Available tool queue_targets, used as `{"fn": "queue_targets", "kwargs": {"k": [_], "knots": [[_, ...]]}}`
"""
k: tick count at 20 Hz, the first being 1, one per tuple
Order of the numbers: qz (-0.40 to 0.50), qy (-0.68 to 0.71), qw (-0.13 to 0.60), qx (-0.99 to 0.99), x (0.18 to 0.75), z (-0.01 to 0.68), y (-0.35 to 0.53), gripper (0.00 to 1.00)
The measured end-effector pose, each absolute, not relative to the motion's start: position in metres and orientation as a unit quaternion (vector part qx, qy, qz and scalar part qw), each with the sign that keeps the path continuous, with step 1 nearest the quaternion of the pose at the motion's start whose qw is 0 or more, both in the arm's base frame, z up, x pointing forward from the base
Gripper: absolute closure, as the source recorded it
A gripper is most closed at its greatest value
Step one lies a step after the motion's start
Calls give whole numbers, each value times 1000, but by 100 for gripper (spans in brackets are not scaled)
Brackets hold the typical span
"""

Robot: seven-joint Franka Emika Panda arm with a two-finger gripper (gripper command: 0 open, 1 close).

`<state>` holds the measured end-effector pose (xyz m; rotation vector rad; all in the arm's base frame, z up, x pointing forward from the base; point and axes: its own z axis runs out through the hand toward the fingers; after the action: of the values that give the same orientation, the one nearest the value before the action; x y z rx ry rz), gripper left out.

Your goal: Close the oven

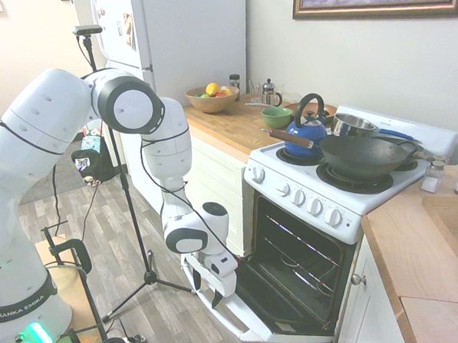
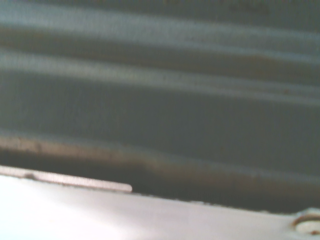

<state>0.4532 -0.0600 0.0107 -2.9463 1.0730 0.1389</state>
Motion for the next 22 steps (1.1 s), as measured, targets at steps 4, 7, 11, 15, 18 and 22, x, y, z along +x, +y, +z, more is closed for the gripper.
{"fn": "queue_targets", "kwargs": {"k": [4,7,11,15,18,22], "knots": [[4,336,14,-942,478,51,-50,0],[-36,318,29,-947,499,85,-30,0],[-54,303,37,-951,510,101,3,0],[-85,289,52,-952,540,131,45,0],[-105,279,56,-953,574,159,70,0],[-112,285,43,-951,606,161,66,0]]}}
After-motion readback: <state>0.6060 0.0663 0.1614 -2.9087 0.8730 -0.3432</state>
